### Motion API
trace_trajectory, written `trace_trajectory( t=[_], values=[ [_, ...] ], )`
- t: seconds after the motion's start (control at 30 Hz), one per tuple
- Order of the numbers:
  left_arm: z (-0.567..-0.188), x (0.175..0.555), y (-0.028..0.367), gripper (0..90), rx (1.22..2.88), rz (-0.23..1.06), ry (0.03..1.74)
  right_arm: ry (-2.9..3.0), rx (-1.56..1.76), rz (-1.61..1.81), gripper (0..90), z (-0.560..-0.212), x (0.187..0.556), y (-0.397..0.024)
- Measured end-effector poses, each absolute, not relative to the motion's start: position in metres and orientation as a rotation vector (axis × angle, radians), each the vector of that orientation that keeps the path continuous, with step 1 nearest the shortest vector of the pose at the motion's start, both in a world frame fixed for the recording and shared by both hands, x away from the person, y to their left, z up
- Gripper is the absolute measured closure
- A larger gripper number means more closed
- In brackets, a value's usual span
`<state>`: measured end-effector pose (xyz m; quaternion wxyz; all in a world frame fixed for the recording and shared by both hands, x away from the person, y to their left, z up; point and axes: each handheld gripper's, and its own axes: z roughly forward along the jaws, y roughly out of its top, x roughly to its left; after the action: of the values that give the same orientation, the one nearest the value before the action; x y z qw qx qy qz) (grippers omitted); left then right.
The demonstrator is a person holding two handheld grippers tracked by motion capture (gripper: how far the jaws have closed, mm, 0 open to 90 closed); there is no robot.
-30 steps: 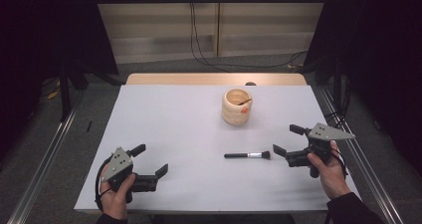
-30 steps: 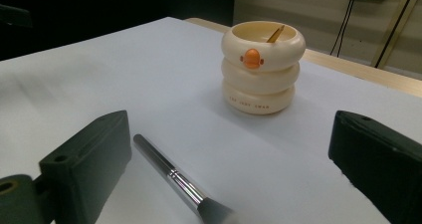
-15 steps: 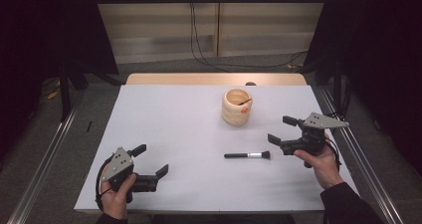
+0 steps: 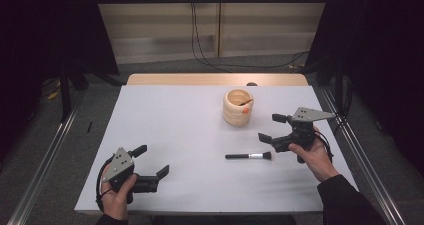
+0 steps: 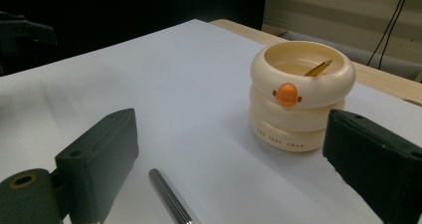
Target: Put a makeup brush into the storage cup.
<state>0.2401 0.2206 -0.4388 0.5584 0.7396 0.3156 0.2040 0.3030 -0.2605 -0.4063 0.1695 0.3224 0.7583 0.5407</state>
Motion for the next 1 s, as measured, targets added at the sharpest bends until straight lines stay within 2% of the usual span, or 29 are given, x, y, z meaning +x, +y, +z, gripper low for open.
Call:
trace_trajectory(
  t=[0.1,0.3,0.37,0.57,0.67,0.7,0.77,0.9,1.0],
  values=[
    [-0.439,0.240,0.220,1.0,1.743,0.482,0.745,2.184,0.958,1.475,2.2,-0.407,0.307,-0.260],
    [-0.439,0.240,0.220,1.0,1.741,0.480,0.750,2.335,0.955,1.352,7.7,-0.407,0.312,-0.258],
    [-0.439,0.240,0.221,1.1,1.740,0.482,0.751,2.354,0.913,1.350,5.4,-0.407,0.313,-0.257],
    [-0.439,0.240,0.221,1.1,1.747,0.484,0.746,2.493,0.874,1.262,7.0,-0.408,0.319,-0.251],
    [-0.439,0.240,0.221,1.0,1.742,0.480,0.749,2.560,0.840,1.231,11.4,-0.410,0.322,-0.248],
    [-0.439,0.240,0.220,1.1,1.742,0.480,0.749,2.615,0.823,1.221,16.0,-0.412,0.323,-0.246],
    [-0.439,0.240,0.221,1.1,1.744,0.479,0.744,2.632,0.816,1.199,16.8,-0.412,0.324,-0.245],
    [-0.439,0.240,0.221,1.0,1.744,0.481,0.748,2.749,0.775,1.146,29.2,-0.418,0.329,-0.244],
    [-0.439,0.240,0.221,1.1,1.742,0.480,0.748,2.771,0.759,1.114,34.6,-0.420,0.330,-0.244]
  ],
)
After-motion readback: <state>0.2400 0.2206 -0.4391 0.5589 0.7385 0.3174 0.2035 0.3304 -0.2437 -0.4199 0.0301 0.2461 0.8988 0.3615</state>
